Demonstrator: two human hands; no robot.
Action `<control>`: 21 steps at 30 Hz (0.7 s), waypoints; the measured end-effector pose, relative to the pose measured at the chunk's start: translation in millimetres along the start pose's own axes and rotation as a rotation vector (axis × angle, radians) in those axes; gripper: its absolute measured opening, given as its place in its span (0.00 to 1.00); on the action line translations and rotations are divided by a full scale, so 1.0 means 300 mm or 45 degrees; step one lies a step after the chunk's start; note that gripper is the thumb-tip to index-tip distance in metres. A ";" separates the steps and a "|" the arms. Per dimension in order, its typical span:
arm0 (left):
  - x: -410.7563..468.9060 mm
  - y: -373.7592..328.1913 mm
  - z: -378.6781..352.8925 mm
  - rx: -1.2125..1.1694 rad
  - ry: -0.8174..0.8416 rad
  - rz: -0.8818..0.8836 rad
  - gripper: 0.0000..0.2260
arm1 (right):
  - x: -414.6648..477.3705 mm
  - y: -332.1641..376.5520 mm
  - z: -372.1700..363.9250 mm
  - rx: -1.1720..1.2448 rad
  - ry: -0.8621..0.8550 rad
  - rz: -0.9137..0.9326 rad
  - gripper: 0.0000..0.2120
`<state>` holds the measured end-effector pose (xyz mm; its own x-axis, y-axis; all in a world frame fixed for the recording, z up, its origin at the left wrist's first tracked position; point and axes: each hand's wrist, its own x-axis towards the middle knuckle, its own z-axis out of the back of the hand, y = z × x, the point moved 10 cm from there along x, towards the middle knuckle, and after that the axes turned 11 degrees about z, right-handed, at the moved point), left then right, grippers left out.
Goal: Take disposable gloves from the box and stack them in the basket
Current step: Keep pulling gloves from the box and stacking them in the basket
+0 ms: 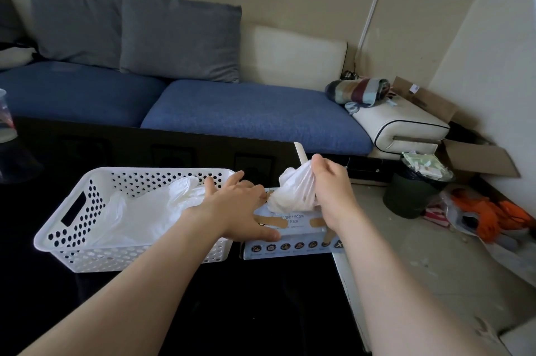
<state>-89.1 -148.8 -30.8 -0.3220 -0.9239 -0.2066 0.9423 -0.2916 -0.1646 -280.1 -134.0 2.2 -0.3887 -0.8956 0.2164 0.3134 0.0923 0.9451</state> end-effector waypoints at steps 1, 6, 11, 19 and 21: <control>-0.002 0.000 0.000 0.003 0.002 -0.001 0.43 | 0.001 0.004 0.015 0.066 -0.065 -0.008 0.23; 0.000 0.002 -0.006 -0.013 0.002 0.007 0.44 | -0.006 0.101 0.054 0.056 -0.252 0.219 0.24; 0.004 0.004 -0.011 -0.023 -0.013 0.006 0.45 | -0.021 0.250 0.099 0.120 -0.467 0.501 0.23; -0.049 0.014 0.095 -0.505 -0.245 -0.054 0.34 | -0.045 0.280 0.025 0.082 -0.381 0.434 0.22; -0.069 0.028 0.154 -0.785 -0.304 -0.132 0.23 | -0.050 0.254 -0.002 0.149 -0.321 0.299 0.22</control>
<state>-70.1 -143.6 16.8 -0.3119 -0.9489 0.0474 0.6599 -0.2523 -0.7077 -249.8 -113.7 70.7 -0.5237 -0.7102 0.4704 0.3237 0.3449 0.8811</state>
